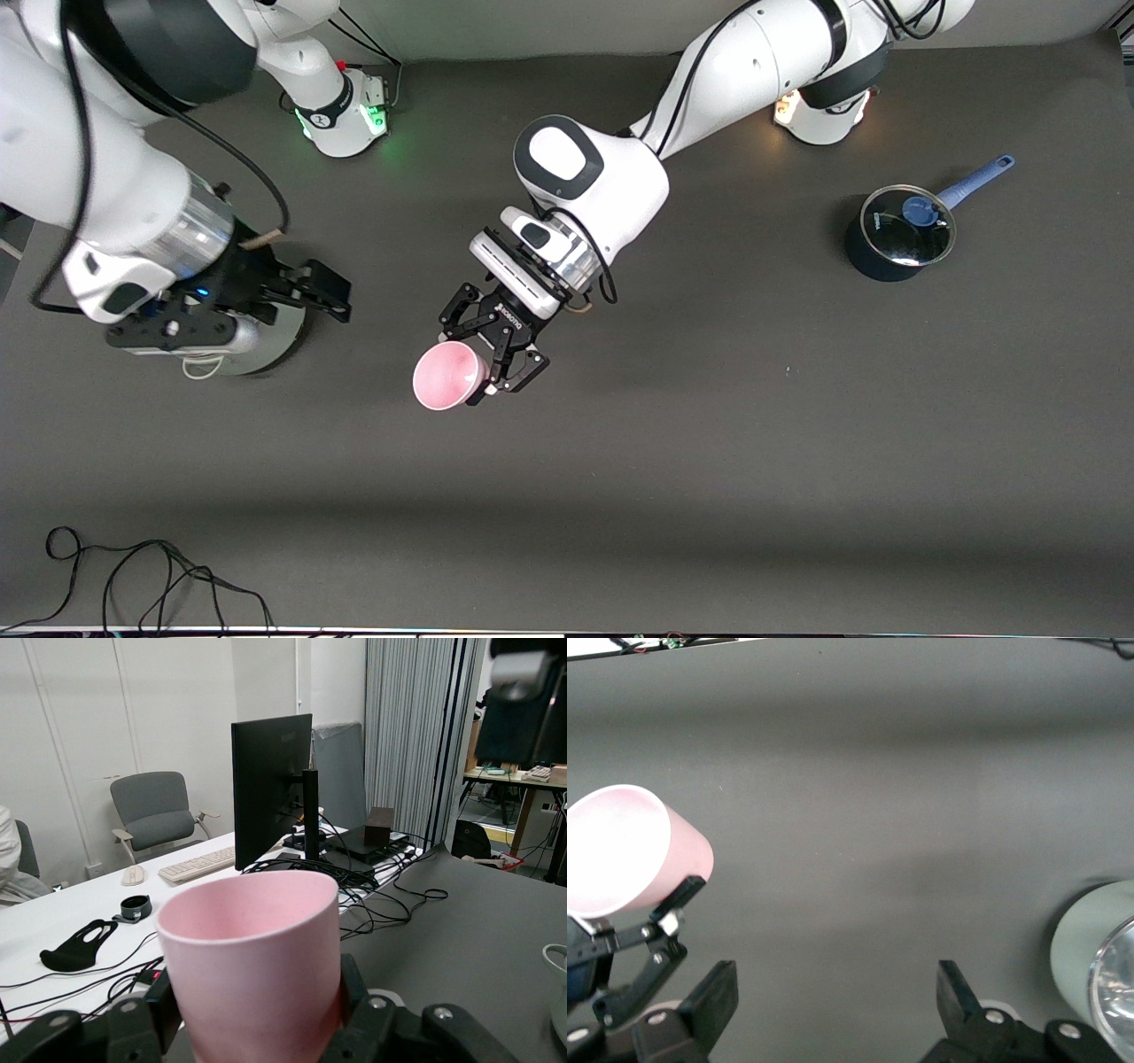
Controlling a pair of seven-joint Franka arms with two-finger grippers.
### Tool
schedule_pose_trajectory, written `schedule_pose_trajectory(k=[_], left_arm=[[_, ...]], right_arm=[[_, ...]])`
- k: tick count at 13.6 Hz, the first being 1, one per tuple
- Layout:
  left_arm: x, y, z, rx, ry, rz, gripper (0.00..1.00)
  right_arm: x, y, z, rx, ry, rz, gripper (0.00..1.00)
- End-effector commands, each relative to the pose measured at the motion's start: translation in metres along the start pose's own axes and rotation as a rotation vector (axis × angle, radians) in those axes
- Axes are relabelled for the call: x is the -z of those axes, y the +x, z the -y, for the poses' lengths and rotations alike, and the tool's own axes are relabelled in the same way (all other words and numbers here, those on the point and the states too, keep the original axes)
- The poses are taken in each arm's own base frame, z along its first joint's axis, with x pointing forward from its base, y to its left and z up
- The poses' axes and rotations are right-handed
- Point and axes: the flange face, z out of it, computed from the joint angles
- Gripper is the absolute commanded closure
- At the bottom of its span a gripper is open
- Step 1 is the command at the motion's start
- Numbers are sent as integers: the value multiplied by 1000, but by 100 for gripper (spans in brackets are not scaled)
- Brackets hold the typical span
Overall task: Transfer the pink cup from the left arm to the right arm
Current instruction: 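Close the right gripper on the cup rim beside the left gripper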
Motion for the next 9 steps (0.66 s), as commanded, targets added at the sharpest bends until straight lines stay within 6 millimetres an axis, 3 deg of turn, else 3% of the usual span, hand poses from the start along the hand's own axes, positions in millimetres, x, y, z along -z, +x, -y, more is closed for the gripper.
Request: schedule_pose_trajectory(k=[1,4,6,9], left_arm=[[4,8,-5,8,8,-10,100],[4,8,-5,8,8,-10,100],[4,9,-6,9,6,-11,100],[4,9,-8,10,3,-11,100]], right_arm=[[2,3,25,-122,20,-10,1],[-5,16,32,-293,54,-11,0],[-2,30,24,-478,117,-10,0],[-13,35,30,-590,129,1,0]])
